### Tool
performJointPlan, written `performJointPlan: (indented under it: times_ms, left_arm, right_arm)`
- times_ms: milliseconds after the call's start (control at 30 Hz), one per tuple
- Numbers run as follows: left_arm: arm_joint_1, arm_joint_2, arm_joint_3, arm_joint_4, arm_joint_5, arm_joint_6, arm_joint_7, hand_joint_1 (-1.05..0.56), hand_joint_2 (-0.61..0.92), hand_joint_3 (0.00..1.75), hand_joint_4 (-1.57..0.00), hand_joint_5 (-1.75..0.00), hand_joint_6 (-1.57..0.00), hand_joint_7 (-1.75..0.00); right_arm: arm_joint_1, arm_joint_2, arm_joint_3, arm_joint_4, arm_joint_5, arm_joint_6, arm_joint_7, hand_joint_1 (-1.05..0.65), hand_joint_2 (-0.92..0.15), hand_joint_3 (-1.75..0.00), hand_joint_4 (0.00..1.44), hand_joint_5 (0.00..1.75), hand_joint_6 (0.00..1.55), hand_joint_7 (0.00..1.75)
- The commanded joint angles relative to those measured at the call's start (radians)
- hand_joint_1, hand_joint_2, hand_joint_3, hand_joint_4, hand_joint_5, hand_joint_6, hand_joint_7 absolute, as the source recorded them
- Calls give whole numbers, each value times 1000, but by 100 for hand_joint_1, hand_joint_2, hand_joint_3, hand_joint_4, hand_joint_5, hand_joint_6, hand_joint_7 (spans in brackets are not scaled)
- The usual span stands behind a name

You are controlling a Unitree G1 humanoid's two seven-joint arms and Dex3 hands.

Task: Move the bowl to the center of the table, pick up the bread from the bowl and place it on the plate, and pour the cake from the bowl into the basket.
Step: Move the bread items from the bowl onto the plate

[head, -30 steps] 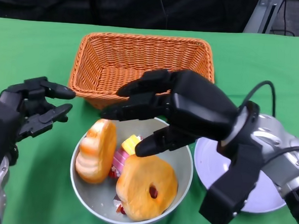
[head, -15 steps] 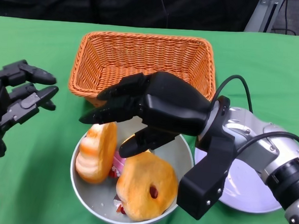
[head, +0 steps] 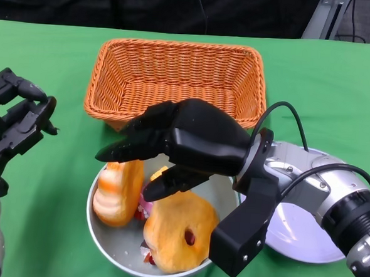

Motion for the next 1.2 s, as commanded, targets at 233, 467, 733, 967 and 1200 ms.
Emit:
performJointPlan:
  times_ms: [233, 467, 733, 967, 1200]
  left_arm:
    - [-1, 23, -24, -16, 45, -19, 3, -9, 62, 94, -81, -159, -81, -132]
    - [74, 26, -39, -158, 1, 123, -82, -15, 69, 49, -85, -174, -72, -161]
    - [121, 44, -34, -260, -5, 182, -90, -15, 73, 38, -83, -175, -76, -152]
    - [129, 73, -39, -247, 47, 118, -70, -17, 77, 38, -83, -175, -74, -158]
    - [131, 107, -46, -220, 65, 69, -108, -15, 73, 46, -66, -150, -72, -151]
  right_arm:
    - [-21, -1, 39, 15, -29, 6, -49, -74, -87, -1, 75, 9, 73, 2]
    - [-19, -4, 50, 18, -43, 5, -87, -73, -85, 0, 77, 10, 74, 1]
    - [-37, 7, 79, 30, -87, 26, -149, -75, -87, -1, 75, 11, 72, 0]
    - [-45, 20, 106, 40, -115, 50, -188, -74, -85, 0, 74, 12, 71, 0]
    - [-50, 25, 135, 47, -139, 86, -208, -75, -86, -1, 75, 14, 72, 1]
